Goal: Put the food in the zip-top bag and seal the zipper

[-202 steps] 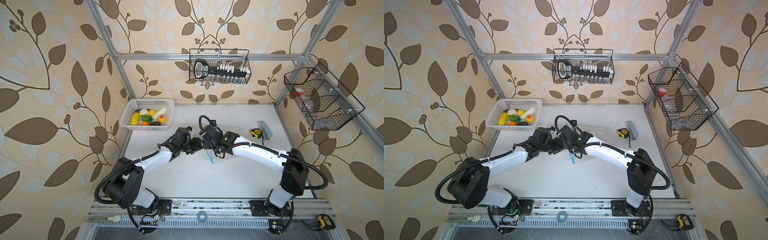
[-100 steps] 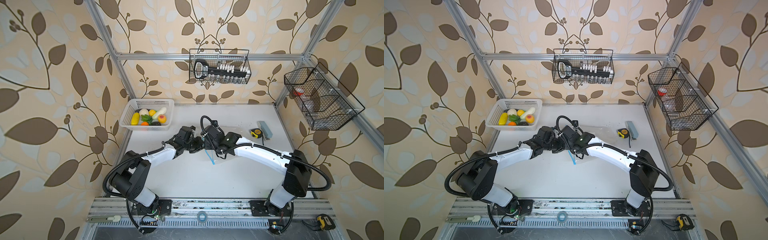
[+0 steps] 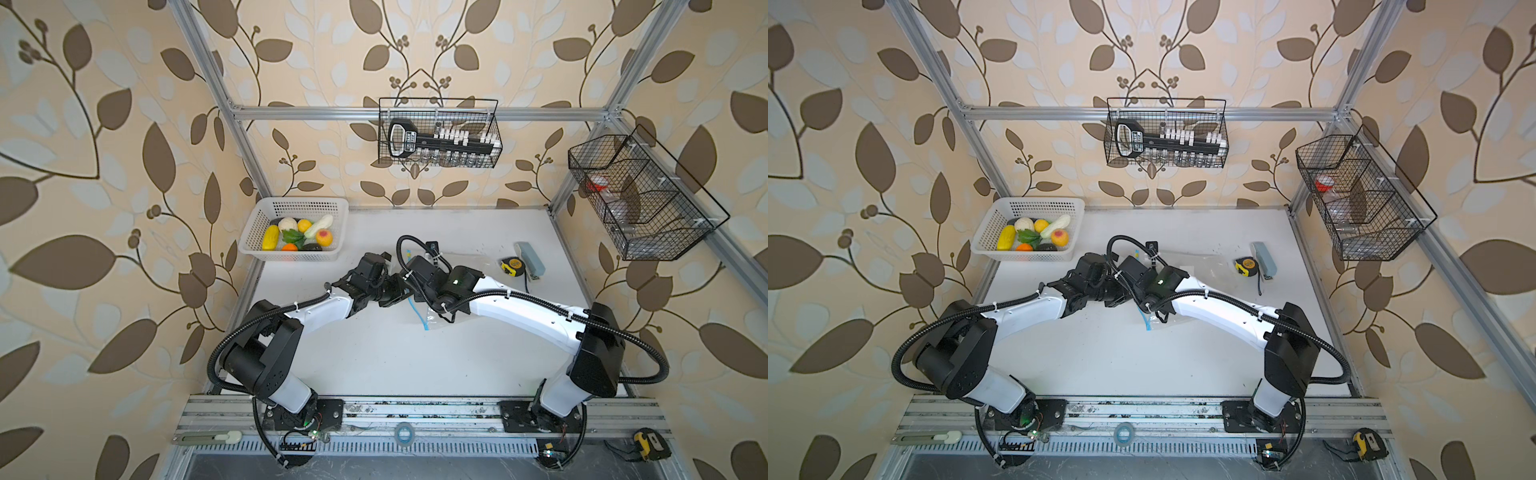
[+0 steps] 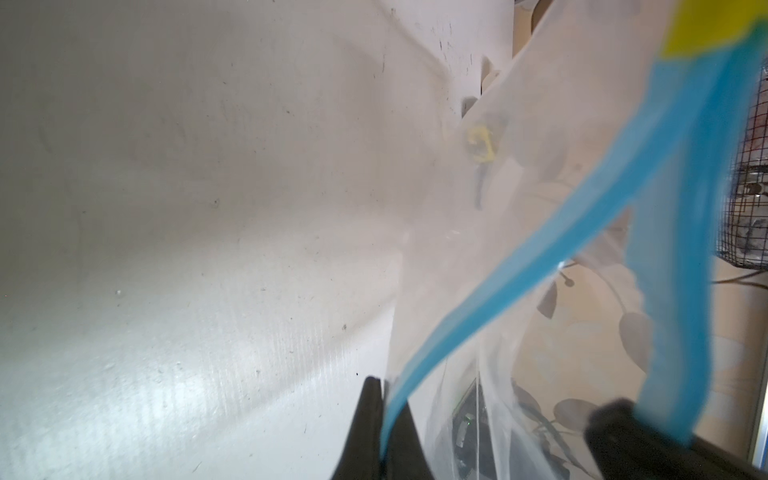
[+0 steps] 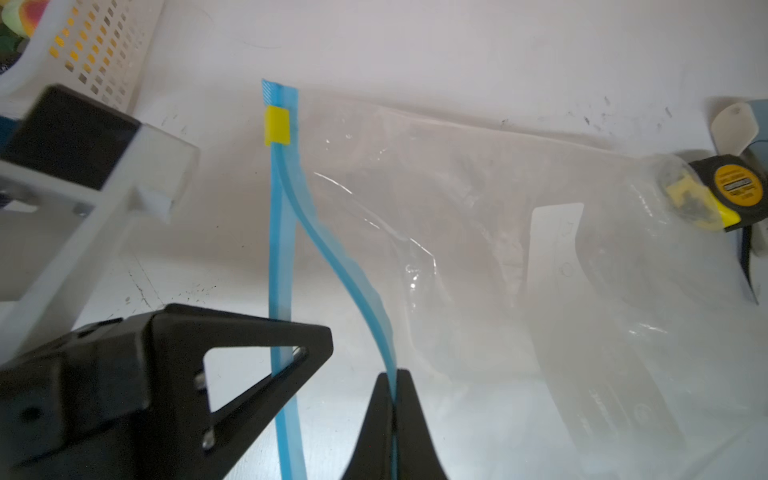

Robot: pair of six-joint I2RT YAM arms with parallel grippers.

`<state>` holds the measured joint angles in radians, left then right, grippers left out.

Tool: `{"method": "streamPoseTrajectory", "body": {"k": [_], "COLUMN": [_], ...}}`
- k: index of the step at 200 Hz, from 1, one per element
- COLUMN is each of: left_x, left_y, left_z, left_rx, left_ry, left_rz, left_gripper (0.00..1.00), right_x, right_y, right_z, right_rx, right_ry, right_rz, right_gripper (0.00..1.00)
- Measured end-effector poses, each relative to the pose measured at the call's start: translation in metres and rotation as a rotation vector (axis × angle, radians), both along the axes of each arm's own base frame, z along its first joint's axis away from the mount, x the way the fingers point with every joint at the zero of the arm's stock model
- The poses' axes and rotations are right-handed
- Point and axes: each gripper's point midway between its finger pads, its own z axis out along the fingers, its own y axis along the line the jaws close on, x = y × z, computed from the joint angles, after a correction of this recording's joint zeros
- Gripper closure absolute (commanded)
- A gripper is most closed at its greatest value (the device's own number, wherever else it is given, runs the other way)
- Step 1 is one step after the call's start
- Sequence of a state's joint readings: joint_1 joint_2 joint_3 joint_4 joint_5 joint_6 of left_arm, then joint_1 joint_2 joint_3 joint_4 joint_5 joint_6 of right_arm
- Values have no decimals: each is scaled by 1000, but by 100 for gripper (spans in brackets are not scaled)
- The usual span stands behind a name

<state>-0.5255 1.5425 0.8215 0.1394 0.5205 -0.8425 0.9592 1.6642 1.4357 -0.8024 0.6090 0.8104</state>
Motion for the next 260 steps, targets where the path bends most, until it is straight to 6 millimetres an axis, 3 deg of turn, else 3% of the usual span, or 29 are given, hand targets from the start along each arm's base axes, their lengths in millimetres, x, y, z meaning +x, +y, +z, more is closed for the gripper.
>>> {"method": "streamPoseTrajectory", "body": {"k": [50, 157, 220, 260], "left_x": [-6, -31, -31, -27], "left_y": [-9, -42, -45, -41], "left_z": [3, 5, -44, -50], "left_rx": [-8, -36, 17, 50], "left_ry": [-12, -29, 58, 53], "left_rz": [-27, -136, -143, -122], "left_gripper": [100, 100, 100, 95], "right_x": [-13, -38, -38, -33], "right_y": [-2, -38, -41, -41], "right_z": [21, 41, 31, 15], "right_rx": [-86, -152, -172, -215], "right_ry": [-58, -63, -53, -43], "right_rz": [10, -49, -71, -83], "right_gripper": [100, 100, 100, 100]}}
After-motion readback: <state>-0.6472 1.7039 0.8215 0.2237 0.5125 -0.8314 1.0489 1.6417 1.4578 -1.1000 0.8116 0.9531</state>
